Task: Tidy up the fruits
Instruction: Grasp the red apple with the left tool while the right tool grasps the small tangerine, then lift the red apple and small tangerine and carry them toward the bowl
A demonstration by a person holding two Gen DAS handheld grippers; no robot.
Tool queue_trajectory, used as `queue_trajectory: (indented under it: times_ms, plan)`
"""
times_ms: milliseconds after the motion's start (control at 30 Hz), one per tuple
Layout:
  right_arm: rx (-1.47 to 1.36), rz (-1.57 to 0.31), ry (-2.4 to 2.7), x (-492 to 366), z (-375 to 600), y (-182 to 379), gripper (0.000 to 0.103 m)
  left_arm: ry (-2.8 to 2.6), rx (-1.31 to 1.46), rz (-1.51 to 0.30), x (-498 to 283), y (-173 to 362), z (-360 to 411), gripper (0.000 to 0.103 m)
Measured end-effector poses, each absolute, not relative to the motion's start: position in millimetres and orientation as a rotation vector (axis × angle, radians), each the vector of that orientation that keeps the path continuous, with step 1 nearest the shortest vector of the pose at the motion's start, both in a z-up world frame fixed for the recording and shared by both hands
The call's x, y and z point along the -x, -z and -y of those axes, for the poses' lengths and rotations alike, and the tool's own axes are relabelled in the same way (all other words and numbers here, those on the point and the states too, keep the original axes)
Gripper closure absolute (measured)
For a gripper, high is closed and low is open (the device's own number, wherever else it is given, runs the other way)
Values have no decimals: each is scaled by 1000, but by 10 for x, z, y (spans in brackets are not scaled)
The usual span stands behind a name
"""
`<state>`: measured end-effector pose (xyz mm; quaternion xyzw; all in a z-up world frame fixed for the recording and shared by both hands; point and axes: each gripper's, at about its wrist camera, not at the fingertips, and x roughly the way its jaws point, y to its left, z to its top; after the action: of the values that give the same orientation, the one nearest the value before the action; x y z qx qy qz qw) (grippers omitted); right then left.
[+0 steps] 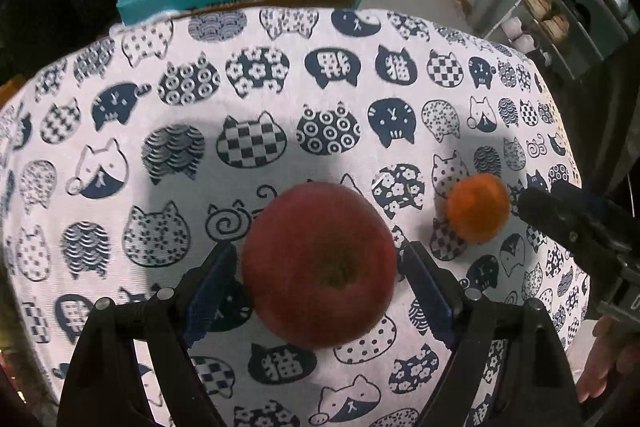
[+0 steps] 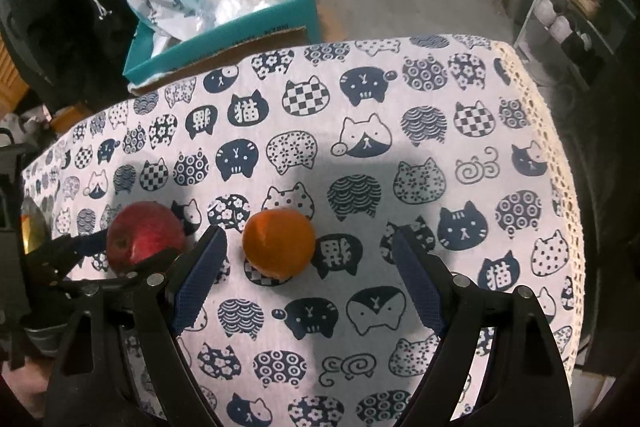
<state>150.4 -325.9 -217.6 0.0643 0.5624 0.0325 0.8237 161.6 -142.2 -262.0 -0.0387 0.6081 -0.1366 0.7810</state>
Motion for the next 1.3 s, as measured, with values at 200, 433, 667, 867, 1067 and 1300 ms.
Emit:
queue_trajectory:
  times_ms: [200,433,667,867,1067,1300]
  plan:
    - [-126,-1228,-83,-1569,3175,2329,19,320,75,-1280,-1618,2630,1430,27]
    - [-128,-1272,-92,-1618,3115,2540,20,346,42,-1259,-1578,2605,1397,31]
    - [-112,-1285,-97,-1658,3056,2658,20,327,33,-1258,-1522,2601,1290,31]
    - [-56,-1262,-112,-1660,2964,2650,53,304,23,-1259,-1461,2578,1177,31]
    - [-7,-1245,-108,-1616,2838,2582,55,295,32,-1234,-1377,2435,1076,31]
    - [-30,-1157,-134,-1529,2796,2217,55,294,48,-1170,-1282,2077,1007,31]
